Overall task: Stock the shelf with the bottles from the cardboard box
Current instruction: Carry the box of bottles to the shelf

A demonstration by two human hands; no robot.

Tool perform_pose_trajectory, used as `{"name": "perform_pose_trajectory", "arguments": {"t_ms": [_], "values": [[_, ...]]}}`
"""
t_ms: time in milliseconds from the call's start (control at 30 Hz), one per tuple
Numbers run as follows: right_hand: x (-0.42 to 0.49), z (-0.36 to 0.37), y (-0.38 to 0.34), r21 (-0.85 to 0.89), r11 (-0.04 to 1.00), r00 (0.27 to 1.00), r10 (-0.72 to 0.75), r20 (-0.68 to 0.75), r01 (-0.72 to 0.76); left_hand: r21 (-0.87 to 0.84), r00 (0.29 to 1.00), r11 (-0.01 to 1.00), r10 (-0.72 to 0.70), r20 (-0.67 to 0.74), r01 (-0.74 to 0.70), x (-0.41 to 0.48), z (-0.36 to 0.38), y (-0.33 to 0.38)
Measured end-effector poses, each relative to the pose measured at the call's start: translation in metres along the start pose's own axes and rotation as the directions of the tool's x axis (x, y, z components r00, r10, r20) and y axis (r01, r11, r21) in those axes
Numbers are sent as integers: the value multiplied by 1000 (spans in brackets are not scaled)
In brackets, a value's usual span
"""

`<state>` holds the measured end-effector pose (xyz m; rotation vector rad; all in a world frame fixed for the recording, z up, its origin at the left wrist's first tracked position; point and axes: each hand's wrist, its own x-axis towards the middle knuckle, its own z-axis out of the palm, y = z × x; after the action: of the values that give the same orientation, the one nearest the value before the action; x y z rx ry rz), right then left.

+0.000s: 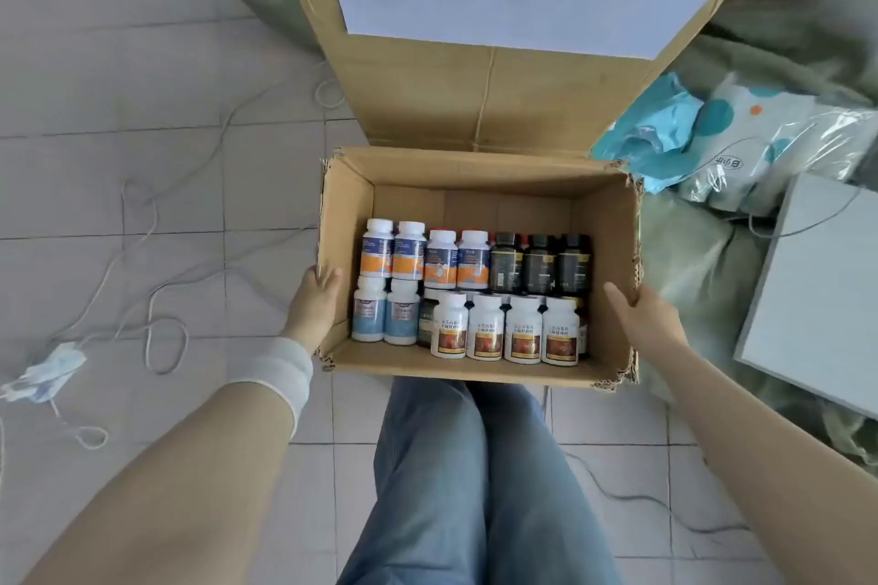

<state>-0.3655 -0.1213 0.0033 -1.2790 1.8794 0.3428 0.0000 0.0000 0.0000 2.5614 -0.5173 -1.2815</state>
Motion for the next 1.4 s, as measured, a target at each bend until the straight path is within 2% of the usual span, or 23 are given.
{"name": "perform_pose_trajectory", "arguments": {"t_ms": [100,267,500,700,900,1033,1133,1267,1400], "values": [[12,-4,-3,-162,987,1000,-14,5,14,128,998,991,48,-31,-43,5,-1,-4],[15,-10,-2,-268,962,998,-30,61,45,375,988,920,142,-56,-111,-4,-10,-5],[-45,-24,29,-223,975,1000,11,24,-5,447,972,871,235,-9,-206,-45,-32,1],[-137,-18,78,-46,988,987,143,-69,-146,506,926,785,368,82,-357,-95,-51,16],[-237,27,149,228,918,910,370,-187,-326,543,798,599,539,270,-589,-138,-42,20],[-308,68,202,380,823,829,520,-205,-422,542,666,417,612,426,-730,-173,-19,24],[-366,106,242,525,712,761,626,-173,-466,548,566,249,621,542,-799,-207,7,23],[-448,163,292,645,544,637,763,-113,-537,472,401,43,600,693,-881,-271,50,8],[-525,221,346,760,372,539,842,-35,-533,388,296,-77,517,803,-918,-346,101,-25]]}}
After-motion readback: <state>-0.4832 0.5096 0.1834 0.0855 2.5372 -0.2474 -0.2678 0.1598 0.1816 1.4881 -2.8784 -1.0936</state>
